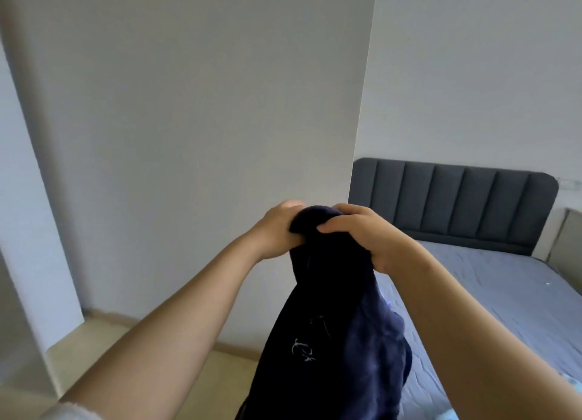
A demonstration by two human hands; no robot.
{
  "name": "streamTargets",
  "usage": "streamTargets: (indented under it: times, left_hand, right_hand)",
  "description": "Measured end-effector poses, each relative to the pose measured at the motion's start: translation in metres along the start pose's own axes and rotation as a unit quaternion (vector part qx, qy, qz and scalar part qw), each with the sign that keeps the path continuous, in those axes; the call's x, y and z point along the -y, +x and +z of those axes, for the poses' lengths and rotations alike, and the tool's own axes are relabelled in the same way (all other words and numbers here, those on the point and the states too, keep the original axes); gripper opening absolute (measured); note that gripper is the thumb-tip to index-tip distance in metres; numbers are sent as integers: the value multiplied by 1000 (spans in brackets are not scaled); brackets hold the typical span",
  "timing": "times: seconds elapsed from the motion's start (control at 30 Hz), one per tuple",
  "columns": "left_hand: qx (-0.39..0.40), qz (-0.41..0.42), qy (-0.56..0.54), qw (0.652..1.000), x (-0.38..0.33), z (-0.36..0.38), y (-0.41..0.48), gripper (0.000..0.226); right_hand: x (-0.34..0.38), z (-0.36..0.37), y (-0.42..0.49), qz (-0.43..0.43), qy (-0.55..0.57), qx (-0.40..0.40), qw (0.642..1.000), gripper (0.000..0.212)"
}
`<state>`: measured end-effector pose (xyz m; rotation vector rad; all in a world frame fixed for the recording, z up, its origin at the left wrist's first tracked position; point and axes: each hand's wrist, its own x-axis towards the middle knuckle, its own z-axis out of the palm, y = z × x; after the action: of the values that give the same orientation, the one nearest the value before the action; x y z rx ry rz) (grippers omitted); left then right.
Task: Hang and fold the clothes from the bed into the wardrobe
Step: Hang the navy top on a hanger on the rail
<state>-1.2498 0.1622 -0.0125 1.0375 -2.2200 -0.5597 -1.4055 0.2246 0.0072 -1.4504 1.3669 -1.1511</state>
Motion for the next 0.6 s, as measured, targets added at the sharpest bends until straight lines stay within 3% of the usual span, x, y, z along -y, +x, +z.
streamTargets:
  times: [0.07,0.2,0.4,0.5,0.6]
  left_hand:
    - [-49,-63,-38,996,5,0,-11,5]
    - [-205,-156,-133,957,11,-8,-35,21]
    - [-251,-280,-254,891,24,-26,-104,26]
    - [-169,-346,-210,899,44,-40,-155,17]
    - [-64,-396,-163,901,70,-51,-211,25]
  right_hand:
    - [-7,1,-4,-15,2,10,1000,8]
    - [-37,22,-7,-15,-64,76,995,15]
    - [-122,91,-17,39,-157,216,963,25]
    - [-160,129,-26,80,-273,197,938,33]
    - [-165,162,-36,87,-220,151,960,22]
